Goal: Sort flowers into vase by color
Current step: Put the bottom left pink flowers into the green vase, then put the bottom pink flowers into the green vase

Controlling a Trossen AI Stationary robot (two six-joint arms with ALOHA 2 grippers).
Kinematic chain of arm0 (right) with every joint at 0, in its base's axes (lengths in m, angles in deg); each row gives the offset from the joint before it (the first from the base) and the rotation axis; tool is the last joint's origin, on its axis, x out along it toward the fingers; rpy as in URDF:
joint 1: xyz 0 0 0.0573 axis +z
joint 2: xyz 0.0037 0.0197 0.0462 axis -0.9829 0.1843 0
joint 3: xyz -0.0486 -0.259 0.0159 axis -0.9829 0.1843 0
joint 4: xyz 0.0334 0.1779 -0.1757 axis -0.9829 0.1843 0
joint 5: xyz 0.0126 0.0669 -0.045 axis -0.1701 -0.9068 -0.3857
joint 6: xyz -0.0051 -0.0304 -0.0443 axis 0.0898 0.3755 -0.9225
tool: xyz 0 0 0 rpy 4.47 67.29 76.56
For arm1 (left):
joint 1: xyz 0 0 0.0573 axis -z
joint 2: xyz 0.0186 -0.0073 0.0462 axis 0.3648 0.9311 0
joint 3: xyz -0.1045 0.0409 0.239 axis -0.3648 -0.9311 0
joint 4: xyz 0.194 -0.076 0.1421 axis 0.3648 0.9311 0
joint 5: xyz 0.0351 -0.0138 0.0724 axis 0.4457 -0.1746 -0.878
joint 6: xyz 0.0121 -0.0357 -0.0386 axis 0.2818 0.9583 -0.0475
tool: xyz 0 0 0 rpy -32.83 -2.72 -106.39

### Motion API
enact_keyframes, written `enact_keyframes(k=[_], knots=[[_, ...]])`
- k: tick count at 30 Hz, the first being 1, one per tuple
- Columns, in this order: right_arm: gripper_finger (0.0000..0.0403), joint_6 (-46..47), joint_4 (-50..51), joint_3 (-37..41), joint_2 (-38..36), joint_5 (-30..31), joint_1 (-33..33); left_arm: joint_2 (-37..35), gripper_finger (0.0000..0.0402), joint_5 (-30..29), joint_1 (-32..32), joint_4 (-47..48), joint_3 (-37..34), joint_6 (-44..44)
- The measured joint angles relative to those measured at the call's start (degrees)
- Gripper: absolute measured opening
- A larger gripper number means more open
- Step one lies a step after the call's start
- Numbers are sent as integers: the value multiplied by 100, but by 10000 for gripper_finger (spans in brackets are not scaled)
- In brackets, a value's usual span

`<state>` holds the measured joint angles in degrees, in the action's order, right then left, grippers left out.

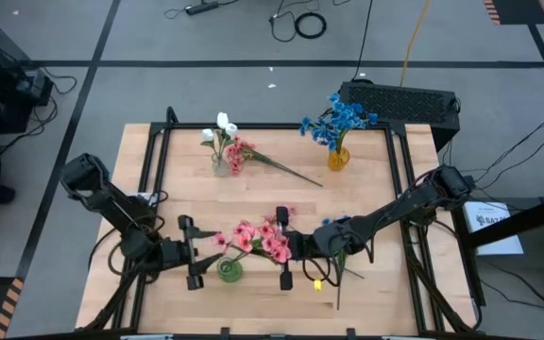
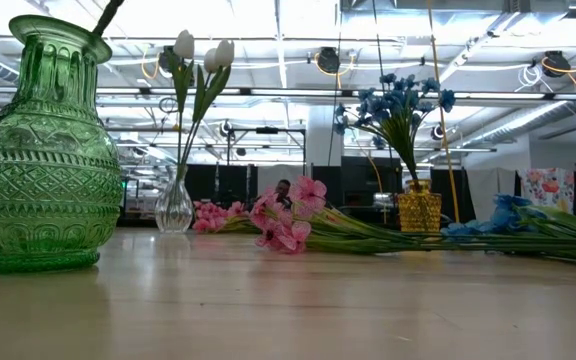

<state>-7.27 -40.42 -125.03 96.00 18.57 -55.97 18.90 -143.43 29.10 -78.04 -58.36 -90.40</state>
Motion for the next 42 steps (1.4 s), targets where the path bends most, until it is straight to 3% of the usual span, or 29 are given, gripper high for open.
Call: enact_keyframes(k=[8, 15, 22, 28, 36, 42], knots=[[17, 151, -99, 0, 282, -31, -130, -666, 248, -311, 55, 1114, 0, 309], [30, 189, -103, 2, 292, -35, -129, -786, 248, -333, -34, 1675, 0, 764], [114, 347, -40, 2, 292, -66, -115, -784, 248, -330, -187, 2253, 0, 1368], [182, 362, -40, 2, 289, -70, -114, -782, 248, -329, -205, 2251, 0, 1373], [238, 607, 1241, 2, -306, -44, -19, -782, 248, -350, -198, 2260, 0, 1373], [251, 1280, 2960, 2, -1029, 191, 190, -782, 248, -460, -98, 2260, 0, 1382]])
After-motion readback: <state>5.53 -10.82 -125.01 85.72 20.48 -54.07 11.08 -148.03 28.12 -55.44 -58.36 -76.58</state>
